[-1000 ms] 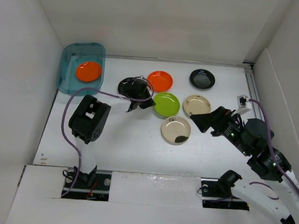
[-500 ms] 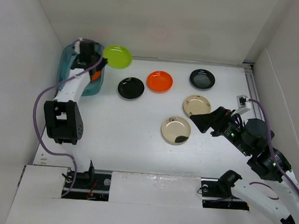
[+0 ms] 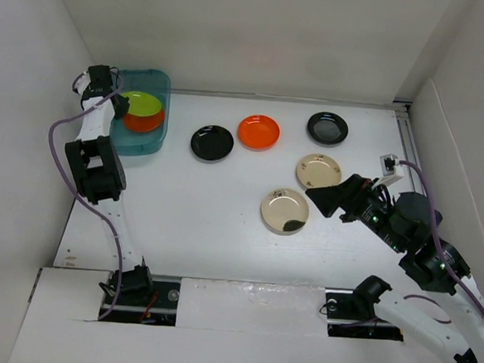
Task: Place the plates into the plastic bin on the countertop
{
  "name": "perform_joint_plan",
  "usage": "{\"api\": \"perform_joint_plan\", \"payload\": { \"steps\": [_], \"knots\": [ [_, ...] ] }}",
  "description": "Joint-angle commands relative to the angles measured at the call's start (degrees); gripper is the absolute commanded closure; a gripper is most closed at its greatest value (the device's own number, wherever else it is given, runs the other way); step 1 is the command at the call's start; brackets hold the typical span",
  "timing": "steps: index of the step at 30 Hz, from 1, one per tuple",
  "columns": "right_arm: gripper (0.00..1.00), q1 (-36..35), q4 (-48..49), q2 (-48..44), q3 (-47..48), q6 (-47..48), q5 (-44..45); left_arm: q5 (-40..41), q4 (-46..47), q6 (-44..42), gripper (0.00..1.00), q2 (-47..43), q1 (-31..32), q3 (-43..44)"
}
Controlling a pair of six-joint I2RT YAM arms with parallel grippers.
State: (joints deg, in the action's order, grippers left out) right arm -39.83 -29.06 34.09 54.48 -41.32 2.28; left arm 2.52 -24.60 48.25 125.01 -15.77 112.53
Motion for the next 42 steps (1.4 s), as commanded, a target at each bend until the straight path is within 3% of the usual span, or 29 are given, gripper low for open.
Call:
{"api": "perform_joint_plan", "payload": {
  "steps": [1,7,9,11,12,13,16,23,26,30,31,35,38,42],
  "knots": [
    [0.0,-0.16,3.48,-0.42,0.01,1.33,-0.97,0.82,-3.79,-1.49,1.0,0.58,-0.05,4.1],
    [0.0,-0.16,3.48,-0.42,0.01,1.33,-0.97,1.43,-2.91,-2.89,1.0,4.62,-0.05,8.83],
    [0.0,-0.16,2.96,-0.42,0.01,1.33,-0.97,1.43,-4.75,-2.9,0.94,5.77,-0.58,10.69],
    [0.0,-0.16,2.96,-0.42,0.01,1.33,-0.97,0.73,-4.76,-2.9,0.75,4.9,-0.58,10.0],
    [0.0,-0.16,2.96,-0.42,0.01,1.33,-0.97,0.73,-4.76,-2.9,0.42,3.93,-0.58,8.77],
    [0.0,-0.16,2.96,-0.42,0.01,1.33,-0.97,0.73,-2.15,-2.9,0.27,1.14,-0.58,7.02],
    [0.0,-0.16,3.48,0.1,0.01,0.8,-1.49,0.73,0.77,-3.51,0.0,-4.31,-0.58,2.18],
    [0.0,-0.16,4.01,1.25,0.01,0.8,-1.49,-2.34,6.13,-8.17,0.0,-18.71,4.6,-6.7],
    [0.0,-0.16,3.49,1.77,1.24,0.8,1.14,-5.33,8.41,-9.31,0.0,-24.88,12.06,-15.47],
    [0.0,-0.16,2.08,1.16,2.74,1.33,3.6,-8.32,22.36,-9.31,0.0,-36.74,26.28,-35.5],
    [0.0,-0.16,1.29,1.16,3.52,1.33,3.6,-9.11,23.62,-9.31,0.0,-36.77,32.49,-38.15],
    [0.0,-0.16,-0.99,1.16,5.02,1.86,3.6,-13.32,29.5,-11.68,0.0,-34.14,43.68,-47.98],
    [0.0,-0.16,-1.7,-0.07,5.55,2.38,3.6,-15.08,36.36,-13.62,0.0,-32.47,48.27,-54.49],
    [0.0,-0.16,-2.93,-1.48,5.02,2.38,3.6,-21.49,43.39,-13.62,0.0,-30.88,48.29,-61.53]
  ]
}}
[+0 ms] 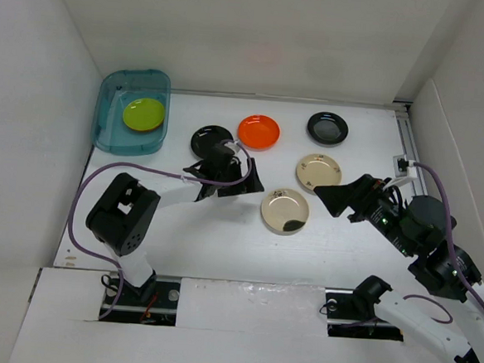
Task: Place the plates into the plastic bin on the countertop
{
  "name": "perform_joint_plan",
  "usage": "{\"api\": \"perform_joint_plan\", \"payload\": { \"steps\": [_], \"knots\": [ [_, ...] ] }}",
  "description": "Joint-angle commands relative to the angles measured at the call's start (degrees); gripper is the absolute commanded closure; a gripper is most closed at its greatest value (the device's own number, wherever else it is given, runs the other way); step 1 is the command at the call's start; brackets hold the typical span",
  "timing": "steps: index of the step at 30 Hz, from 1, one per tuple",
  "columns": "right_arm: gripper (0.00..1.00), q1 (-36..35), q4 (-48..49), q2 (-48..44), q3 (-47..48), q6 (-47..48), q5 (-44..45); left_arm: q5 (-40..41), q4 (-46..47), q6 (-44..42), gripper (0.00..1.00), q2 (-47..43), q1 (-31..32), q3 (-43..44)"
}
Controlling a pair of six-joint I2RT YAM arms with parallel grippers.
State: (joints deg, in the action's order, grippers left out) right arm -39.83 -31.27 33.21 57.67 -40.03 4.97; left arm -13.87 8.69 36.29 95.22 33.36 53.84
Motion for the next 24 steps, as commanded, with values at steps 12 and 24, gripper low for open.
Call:
{"api": "perform_joint_plan", "payload": {
  "steps": [12,24],
  "knots": [
    [0.0,0.37,-0.73,-1.75,0.78,-0.49,0.3,-12.15,18.47,0.79,0.26,12.0,5.75,-4.71],
    [0.0,0.37,-0.2,-2.27,0.78,-1.01,-0.31,-3.98,8.11,-0.43,1.0,6.75,5.75,-2.0]
  ]
}}
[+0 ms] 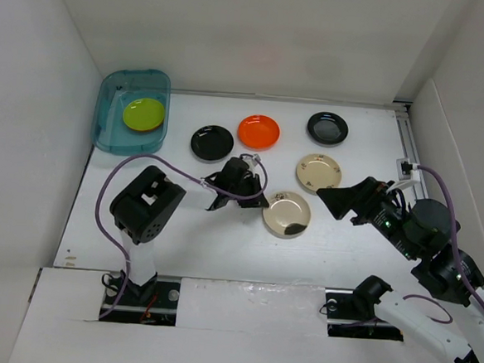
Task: Place the plates into the plastic bin on the countertop
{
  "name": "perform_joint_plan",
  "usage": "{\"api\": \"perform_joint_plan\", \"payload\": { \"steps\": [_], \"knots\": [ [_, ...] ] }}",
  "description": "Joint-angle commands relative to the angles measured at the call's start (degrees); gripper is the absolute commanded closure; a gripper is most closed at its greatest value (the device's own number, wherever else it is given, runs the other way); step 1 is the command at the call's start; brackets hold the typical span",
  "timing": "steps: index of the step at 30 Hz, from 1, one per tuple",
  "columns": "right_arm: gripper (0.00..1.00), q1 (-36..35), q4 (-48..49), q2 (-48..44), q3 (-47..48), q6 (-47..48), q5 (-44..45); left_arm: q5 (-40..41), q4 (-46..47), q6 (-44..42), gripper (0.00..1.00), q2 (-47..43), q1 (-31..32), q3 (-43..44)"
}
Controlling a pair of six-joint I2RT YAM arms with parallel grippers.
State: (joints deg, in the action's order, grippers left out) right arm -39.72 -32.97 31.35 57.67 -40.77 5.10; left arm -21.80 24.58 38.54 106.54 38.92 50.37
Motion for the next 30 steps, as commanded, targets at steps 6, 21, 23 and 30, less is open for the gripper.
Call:
{"api": "perform_joint_plan", "payload": {
  "steps": [6,21,23,30],
  "knots": [
    [0.0,0.26,2.56,-0.42,0.78,-0.27,-0.45,14.05,-25.32,-0.23,1.0,-20.02,-7.7,9.91],
    [0.0,0.26,6.78,-0.77,-0.45,-0.27,-4.22,29.27,-41.35,10.95,1.0,-4.79,-49.7,43.88],
    [0.0,0.26,6.25,-1.3,-0.45,-0.27,-4.22,29.27,-42.24,10.15,1.0,-1.09,-51.3,47.7],
    [0.0,0.26,6.25,-1.82,-1.16,-0.8,-4.75,30.33,-47.07,8.74,1.0,13.06,-54.47,60.45]
  ]
}}
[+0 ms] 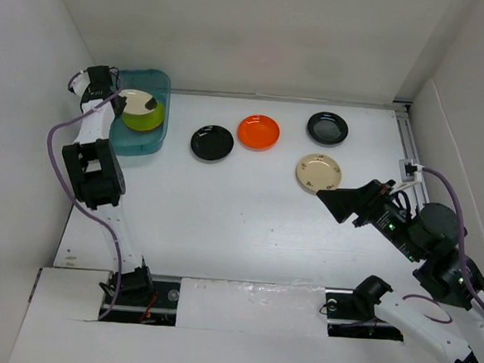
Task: Place the plates into the plastic bin on the countertop
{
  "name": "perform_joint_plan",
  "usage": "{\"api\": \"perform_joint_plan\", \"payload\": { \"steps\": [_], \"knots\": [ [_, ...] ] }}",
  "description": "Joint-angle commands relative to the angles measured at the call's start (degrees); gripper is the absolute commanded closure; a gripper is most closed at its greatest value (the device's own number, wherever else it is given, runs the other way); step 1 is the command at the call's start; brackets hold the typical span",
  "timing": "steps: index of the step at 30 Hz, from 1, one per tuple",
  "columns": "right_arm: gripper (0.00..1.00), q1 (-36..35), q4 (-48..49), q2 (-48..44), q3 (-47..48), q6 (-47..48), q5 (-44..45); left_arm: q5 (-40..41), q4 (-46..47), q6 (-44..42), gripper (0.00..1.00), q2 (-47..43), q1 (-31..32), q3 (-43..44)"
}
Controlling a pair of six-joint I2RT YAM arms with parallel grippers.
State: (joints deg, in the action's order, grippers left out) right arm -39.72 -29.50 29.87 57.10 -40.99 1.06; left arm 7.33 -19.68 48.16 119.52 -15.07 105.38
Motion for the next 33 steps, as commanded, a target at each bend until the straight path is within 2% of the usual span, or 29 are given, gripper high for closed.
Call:
{"api": "perform_joint_plan", "payload": {
  "steps": [1,5,6,7,8,11,13,18,21,22,23,24,25,26,28,30,33],
  "knots": [
    [0.0,0.26,2.78,-0.34,-0.59,-0.58,-0.71,1.8,-3.51,-0.88,1.0,2.1,-0.49,6.14],
    [0.0,0.26,2.16,-0.34,-0.59,-0.58,-0.71,-0.91,-1.24,-1.4,1.0,3.17,-1.01,5.45],
    [0.0,0.26,2.16,-0.34,0.02,-0.58,-0.71,-0.92,-1.24,-1.4,0.96,3.17,-1.01,5.45],
    [0.0,0.26,2.16,0.19,0.03,-0.58,-0.71,-1.7,-0.71,-1.4,0.81,3.17,-1.01,5.45],
    [0.0,0.26,2.16,0.19,0.03,-0.58,-0.71,-2.84,0.07,-2.01,0.44,2.47,-1.01,5.45],
    [0.0,0.26,2.16,0.81,0.03,-0.58,-1.23,-4.78,1.57,-3.24,0.22,-0.24,-1.01,4.74],
    [0.0,0.26,2.16,0.81,0.03,-0.58,-1.24,-5.31,1.58,-4.03,0.01,-2.09,-1.01,3.96],
    [0.0,0.26,3.3,1.33,0.03,-1.11,-1.85,-6.8,-0.7,-6.58,0.0,-8.94,1.97,4.04],
    [0.0,0.26,3.3,1.33,0.03,-1.11,-0.36,-11.98,1.74,-8.34,0.0,-13.07,8.89,-1.83],
    [0.0,0.26,3.3,1.86,0.03,-1.11,0.6,-11.99,4.1,-8.87,0.0,-15.87,11.62,-4.02],
    [0.0,0.26,2.61,1.86,0.03,-0.58,2.52,-12.6,5.6,-8.87,0.0,-17.12,18.08,-8.4],
    [0.0,0.26,1.56,1.86,1.42,-0.58,3.5,-13.82,7.71,-10.53,0.0,-18.09,21.45,-10.88],
    [0.0,0.26,0.94,2.38,2.04,-0.58,4.55,-16.8,12.95,-10.54,0.0,-19.4,24.79,-13.42],
    [0.0,0.26,0.15,2.39,2.66,-0.58,6.65,-18.57,15.87,-10.54,0.0,-19.42,31.09,-18.15],
    [0.0,0.26,-2.4,2.39,4.42,-1.36,9.12,-22.96,23.76,-10.54,0.0,-18.63,37.01,-21.61],
    [0.0,0.26,-3.81,1.87,5.03,-1.89,11.15,-24.81,27.04,-9.84,0.0,-15.12,44.64,-22.15],
    [0.0,0.26,-3.81,0.55,5.04,-2.42,10.03,-26.92,29.87,-9.23,0.0,-7.57,51.6,-18.48]
  ]
}}
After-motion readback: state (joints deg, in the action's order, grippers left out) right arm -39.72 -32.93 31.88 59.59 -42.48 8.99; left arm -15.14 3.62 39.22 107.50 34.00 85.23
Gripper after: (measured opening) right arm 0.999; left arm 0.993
